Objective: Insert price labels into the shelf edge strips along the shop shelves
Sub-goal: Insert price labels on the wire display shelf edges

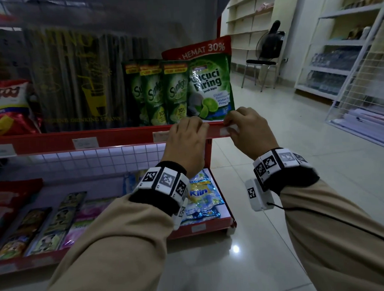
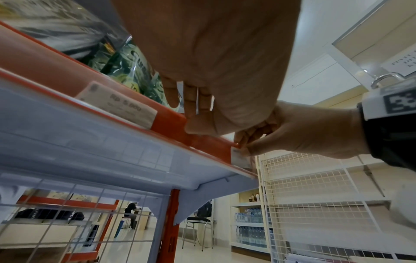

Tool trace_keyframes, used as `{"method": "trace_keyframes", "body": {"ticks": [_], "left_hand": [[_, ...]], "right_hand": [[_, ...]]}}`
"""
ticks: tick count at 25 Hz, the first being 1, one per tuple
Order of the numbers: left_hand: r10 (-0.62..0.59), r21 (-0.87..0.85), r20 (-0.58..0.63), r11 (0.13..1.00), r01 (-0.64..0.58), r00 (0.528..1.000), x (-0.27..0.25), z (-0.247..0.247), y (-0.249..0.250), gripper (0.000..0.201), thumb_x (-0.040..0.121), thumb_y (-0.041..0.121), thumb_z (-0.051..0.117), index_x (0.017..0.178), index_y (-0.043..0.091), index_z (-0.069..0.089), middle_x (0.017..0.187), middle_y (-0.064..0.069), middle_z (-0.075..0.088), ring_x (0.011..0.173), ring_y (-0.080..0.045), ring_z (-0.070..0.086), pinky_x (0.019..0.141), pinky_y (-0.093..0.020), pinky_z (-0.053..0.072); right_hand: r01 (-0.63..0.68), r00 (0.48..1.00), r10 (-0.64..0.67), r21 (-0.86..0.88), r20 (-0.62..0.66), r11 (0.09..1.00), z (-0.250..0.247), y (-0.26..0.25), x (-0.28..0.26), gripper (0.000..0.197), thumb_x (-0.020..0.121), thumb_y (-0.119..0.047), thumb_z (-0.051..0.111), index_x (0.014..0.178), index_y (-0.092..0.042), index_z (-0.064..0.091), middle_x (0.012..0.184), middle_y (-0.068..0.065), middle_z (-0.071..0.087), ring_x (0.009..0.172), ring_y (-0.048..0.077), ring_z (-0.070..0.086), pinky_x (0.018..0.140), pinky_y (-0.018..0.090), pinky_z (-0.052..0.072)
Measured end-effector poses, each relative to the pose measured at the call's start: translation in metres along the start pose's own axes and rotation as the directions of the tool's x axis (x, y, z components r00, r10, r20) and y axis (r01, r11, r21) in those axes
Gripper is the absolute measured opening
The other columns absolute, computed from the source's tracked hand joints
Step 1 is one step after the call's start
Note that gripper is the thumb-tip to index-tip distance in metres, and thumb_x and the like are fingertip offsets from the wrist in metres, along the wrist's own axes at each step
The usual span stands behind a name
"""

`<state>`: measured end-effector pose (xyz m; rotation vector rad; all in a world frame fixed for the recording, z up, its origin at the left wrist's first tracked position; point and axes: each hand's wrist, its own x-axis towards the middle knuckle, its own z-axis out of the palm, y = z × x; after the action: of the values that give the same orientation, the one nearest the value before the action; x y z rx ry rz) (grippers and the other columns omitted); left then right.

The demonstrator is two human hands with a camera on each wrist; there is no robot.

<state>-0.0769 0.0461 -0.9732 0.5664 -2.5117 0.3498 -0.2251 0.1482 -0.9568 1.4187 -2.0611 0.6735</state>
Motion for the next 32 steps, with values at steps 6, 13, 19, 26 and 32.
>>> {"method": "trace_keyframes", "body": {"ticks": [6, 13, 19, 26, 32], "left_hand": [[-0.052, -0.007, -0.007, 0.999, 0.052, 0.999, 0.004, 0.0, 0.007, 0.055, 0.073, 0.014, 0.053, 0.127, 0.02, 0.043, 0.123, -0.004, 0.043, 0.113, -0.027, 0.037, 0.089, -0.038, 0.03], [-0.07, -0.02, -0.013, 0.997, 0.07, 0.997, 0.005, -0.001, 0.01, 0.054, 0.071, 0.012, 0.052, 0.124, 0.02, 0.045, 0.122, -0.004, 0.043, 0.112, -0.026, 0.037, 0.088, -0.038, 0.03], [-0.09, -0.096, -0.011, 0.991, 0.088, 0.996, 0.005, 0.001, 0.011, 0.054, 0.068, 0.012, 0.056, 0.121, 0.019, 0.049, 0.118, -0.002, 0.045, 0.11, -0.025, 0.039, 0.085, -0.036, 0.032], [-0.215, -0.468, -0.165, 0.876, 0.115, 0.963, 0.007, 0.011, 0.007, 0.038, 0.1, 0.031, 0.038, 0.129, 0.01, 0.049, 0.12, -0.008, 0.056, 0.113, -0.024, 0.045, 0.089, -0.036, 0.039], [-0.278, -0.501, -0.186, 0.852, 0.153, 0.942, 0.009, 0.013, 0.006, 0.021, 0.099, 0.03, 0.043, 0.099, 0.013, 0.055, 0.097, -0.003, 0.056, 0.095, -0.021, 0.046, 0.072, -0.029, 0.036]], "right_hand": [[0.056, 0.997, -0.055, -0.02, 0.047, 0.998, -0.006, 0.003, 0.002, 0.014, 0.086, -0.014, 0.06, 0.099, -0.012, 0.066, 0.103, 0.007, 0.063, 0.095, 0.026, 0.054, 0.075, 0.031, 0.041], [0.065, 0.985, -0.045, -0.114, 0.167, 0.991, 0.001, -0.002, 0.003, 0.021, 0.087, -0.02, 0.053, 0.105, -0.011, 0.061, 0.11, 0.008, 0.054, 0.105, 0.025, 0.042, 0.077, 0.038, 0.048], [-0.132, 0.99, 0.107, 0.33, 0.094, 0.935, -0.005, 0.005, 0.012, 0.008, 0.081, -0.014, 0.069, 0.085, -0.017, 0.064, 0.087, -0.006, 0.056, 0.081, 0.008, 0.05, 0.071, 0.023, 0.046], [-0.303, 0.947, 0.238, 0.847, 0.216, 0.436, -0.014, -0.007, 0.007, 0.03, 0.08, 0.006, 0.069, 0.107, 0.005, 0.057, 0.103, 0.022, 0.065, 0.096, 0.029, 0.065, 0.083, 0.036, 0.057], [-0.261, 0.965, 0.169, 0.796, 0.201, 0.545, -0.014, -0.012, 0.007, 0.015, 0.086, -0.001, 0.065, 0.1, -0.004, 0.063, 0.098, 0.018, 0.068, 0.09, 0.022, 0.068, 0.078, 0.031, 0.057]]}}
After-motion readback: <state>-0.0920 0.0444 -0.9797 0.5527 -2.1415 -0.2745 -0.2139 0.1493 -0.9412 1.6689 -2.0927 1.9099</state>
